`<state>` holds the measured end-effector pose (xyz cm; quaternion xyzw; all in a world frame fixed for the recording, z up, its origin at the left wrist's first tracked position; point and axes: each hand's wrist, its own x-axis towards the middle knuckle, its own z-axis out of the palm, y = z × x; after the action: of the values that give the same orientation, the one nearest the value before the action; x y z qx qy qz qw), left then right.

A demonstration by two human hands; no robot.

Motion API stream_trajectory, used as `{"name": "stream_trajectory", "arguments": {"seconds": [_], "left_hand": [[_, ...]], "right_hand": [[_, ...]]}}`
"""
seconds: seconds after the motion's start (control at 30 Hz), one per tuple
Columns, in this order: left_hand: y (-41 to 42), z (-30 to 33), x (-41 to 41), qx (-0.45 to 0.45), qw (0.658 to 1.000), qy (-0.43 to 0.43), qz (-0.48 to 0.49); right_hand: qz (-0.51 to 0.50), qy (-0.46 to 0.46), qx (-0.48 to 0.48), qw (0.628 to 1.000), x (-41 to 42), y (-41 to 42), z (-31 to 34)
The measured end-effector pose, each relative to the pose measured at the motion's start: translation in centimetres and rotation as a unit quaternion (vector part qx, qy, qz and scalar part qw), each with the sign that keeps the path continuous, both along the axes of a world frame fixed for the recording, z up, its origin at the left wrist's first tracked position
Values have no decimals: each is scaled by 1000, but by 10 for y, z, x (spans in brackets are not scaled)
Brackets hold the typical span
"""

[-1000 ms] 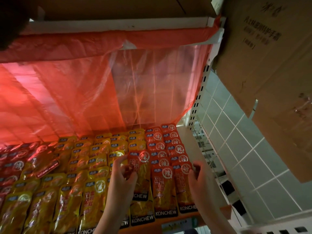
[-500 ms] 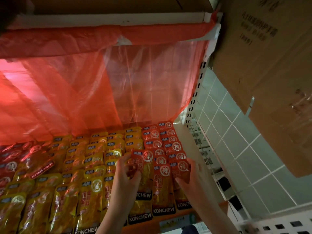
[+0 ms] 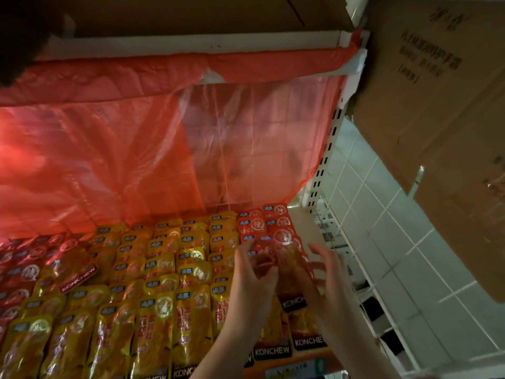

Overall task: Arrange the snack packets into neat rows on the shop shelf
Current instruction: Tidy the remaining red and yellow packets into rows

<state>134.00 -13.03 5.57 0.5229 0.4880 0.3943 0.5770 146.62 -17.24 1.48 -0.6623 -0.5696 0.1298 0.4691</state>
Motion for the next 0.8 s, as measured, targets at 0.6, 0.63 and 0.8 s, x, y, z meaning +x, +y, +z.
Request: {"name": "stream_trajectory", "arguments": {"seconds": [0.6, 0.63, 0.8], "left_hand": [[1, -3, 9, 34, 988, 57, -138], [0, -4, 9, 42, 986, 70, -147], [0, -11, 2, 97, 976, 145, -129]], "right_hand": [[12, -30, 33, 999, 19, -2, -4], [-18, -43, 37, 998, 21, 1, -4], [-96, -47, 14, 994, 24, 12, -7]]}}
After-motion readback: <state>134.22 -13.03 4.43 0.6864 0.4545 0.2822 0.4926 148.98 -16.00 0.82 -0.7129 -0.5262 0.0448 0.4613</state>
